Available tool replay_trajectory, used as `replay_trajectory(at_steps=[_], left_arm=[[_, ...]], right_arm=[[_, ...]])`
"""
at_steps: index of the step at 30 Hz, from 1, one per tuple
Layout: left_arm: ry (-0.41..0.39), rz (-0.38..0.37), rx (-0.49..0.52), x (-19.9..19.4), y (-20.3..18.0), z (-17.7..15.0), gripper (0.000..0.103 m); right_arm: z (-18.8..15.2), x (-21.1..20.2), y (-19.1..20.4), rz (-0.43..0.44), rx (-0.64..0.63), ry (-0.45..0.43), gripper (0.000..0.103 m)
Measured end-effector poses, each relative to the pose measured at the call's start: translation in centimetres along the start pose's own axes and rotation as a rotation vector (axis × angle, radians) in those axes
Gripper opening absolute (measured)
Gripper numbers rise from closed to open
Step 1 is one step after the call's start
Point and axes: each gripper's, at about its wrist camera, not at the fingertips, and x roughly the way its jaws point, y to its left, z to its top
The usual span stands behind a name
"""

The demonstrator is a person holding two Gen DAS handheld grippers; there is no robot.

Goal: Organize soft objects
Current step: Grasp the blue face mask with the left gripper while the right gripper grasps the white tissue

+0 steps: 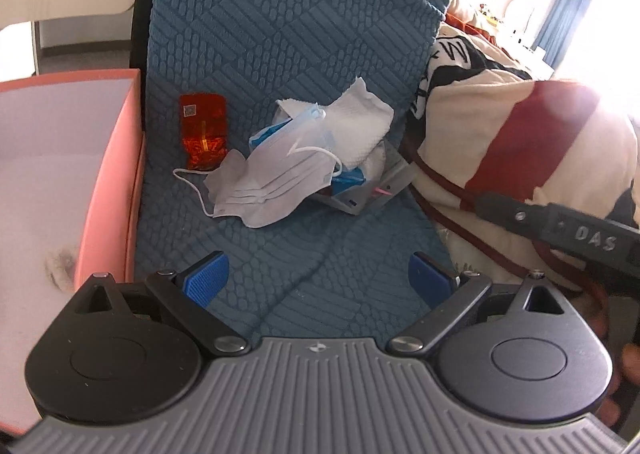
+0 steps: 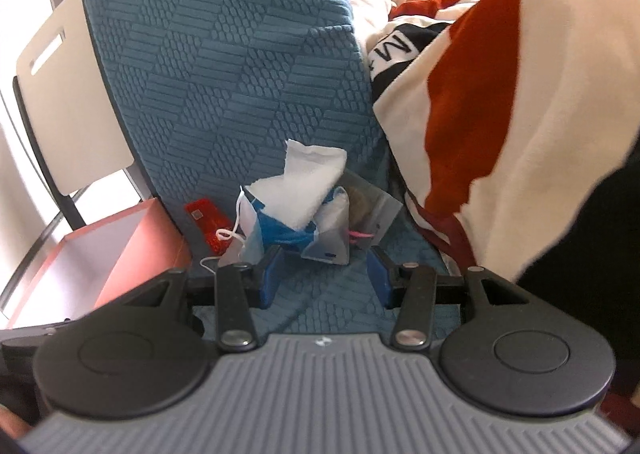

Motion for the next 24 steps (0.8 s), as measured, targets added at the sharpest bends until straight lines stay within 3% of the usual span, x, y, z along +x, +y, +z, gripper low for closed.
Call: replay_trajectory(at_steps=[5, 15, 20, 24], left_arm=[[0.000, -0.006, -0.016, 1.4, 0.5, 1.2, 0.098], [0.000, -0.005, 0.051, 5.4, -0.2, 3.6, 0.096], [0.019, -0.006, 0.067, 7.8, 0.0, 4.7, 0.089], [0.040, -0.005, 0.058, 9.4, -0.3, 5.3, 0.073]], right_arm=[[0.6, 2.7, -0.2, 0.012, 0.013, 0.040, 0.049], [2.7, 8.3, -0.7, 0.068, 0.107, 0.086, 0.049], [3.6, 10.2, -0.6, 0.073, 0.114, 0.090, 0.049], [4.2, 12.1, -0.6, 0.076, 0.114, 0.102, 0.049]])
